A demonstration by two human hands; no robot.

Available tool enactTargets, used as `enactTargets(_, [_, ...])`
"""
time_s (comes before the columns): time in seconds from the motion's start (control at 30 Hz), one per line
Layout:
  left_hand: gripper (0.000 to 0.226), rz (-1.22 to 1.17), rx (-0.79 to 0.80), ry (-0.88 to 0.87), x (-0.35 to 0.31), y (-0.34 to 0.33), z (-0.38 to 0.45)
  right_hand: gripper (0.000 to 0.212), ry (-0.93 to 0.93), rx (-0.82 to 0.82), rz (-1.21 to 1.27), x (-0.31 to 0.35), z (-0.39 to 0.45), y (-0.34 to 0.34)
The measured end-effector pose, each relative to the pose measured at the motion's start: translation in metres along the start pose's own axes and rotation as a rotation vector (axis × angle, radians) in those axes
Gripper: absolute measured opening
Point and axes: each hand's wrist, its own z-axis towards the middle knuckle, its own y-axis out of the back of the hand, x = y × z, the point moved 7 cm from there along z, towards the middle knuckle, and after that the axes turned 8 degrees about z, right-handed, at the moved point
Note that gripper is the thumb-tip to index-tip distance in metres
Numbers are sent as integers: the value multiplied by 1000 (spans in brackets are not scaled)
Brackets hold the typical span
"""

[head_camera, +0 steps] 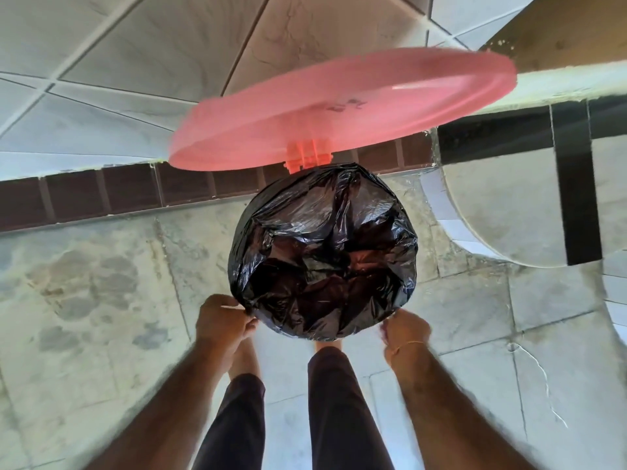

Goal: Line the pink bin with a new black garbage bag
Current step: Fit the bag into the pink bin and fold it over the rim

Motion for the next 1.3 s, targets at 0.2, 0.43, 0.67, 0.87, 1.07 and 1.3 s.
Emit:
enactTargets(0.2, [27, 405, -455, -944, -106, 24, -92, 21, 936, -387, 20, 118, -72, 44])
enactTargets(0.43, [40, 287, -288, -864, -152, -14, -47, 35, 888, -131, -177, 193, -67, -22])
enactTargets(0.67, [47, 273, -125, -737, -149, -18, -17, 62, 665, 77, -296, 204, -25, -27])
enactTargets(0.87, [54, 196, -19, -528, -137, -17, -2, 47, 768, 0, -183, 206, -22, -11])
enactTargets(1.07, [32, 285, -128, -820, -132, -10, -32, 20, 1119, 196, -288, 140, -94, -55])
enactTargets(1.3, [34, 329, -188, -794, -129, -13, -10, 51, 758, 411, -695, 96, -30, -153])
